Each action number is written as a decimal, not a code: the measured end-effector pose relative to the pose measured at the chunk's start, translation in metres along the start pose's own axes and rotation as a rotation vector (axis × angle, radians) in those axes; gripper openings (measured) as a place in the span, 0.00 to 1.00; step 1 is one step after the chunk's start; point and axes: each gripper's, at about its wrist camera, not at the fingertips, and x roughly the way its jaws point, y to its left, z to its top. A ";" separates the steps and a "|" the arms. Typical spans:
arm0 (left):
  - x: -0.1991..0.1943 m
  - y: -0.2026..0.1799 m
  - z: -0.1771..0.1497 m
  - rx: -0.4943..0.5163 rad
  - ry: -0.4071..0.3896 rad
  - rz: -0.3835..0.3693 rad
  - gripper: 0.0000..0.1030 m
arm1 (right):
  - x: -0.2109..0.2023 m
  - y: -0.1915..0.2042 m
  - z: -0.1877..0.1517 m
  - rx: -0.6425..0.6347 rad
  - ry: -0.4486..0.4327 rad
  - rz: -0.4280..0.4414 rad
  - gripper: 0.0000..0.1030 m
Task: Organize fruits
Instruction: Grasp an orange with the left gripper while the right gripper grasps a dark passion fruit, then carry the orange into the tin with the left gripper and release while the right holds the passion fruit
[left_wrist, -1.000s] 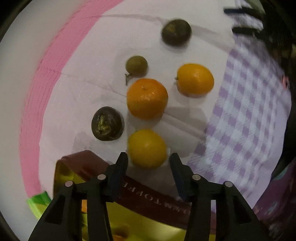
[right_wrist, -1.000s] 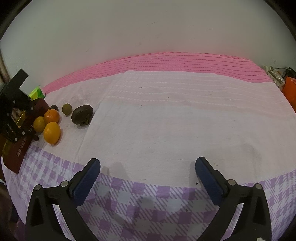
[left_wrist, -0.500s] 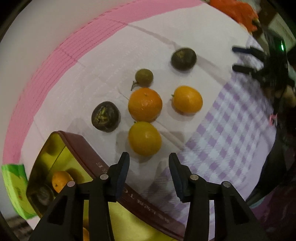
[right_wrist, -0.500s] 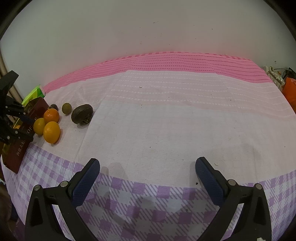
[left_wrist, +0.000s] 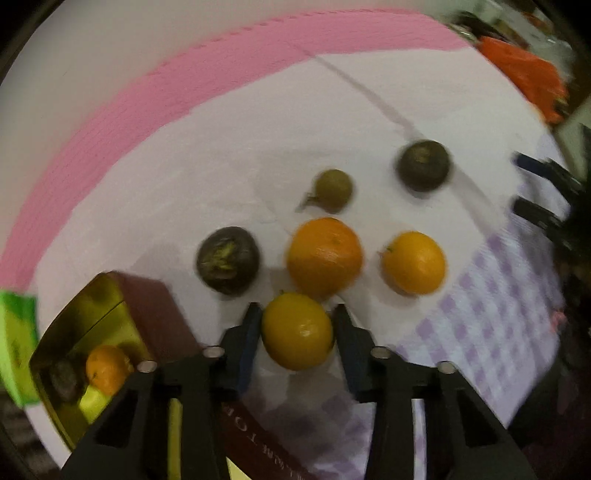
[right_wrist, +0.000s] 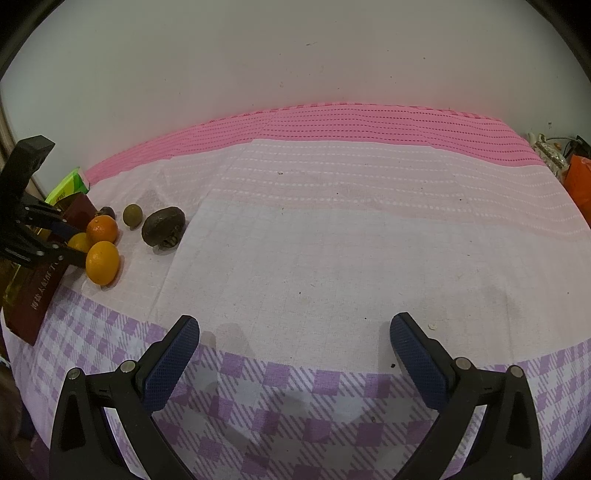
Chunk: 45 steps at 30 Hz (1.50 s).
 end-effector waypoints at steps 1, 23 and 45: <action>-0.002 0.000 -0.004 -0.040 -0.018 -0.004 0.37 | 0.000 0.000 0.000 -0.002 0.001 -0.002 1.00; -0.107 -0.079 -0.108 -0.466 -0.376 -0.098 0.37 | 0.028 0.081 0.060 -0.258 -0.023 0.170 0.55; -0.125 -0.055 -0.135 -0.561 -0.425 0.079 0.37 | 0.045 0.079 0.040 -0.205 -0.022 0.062 0.37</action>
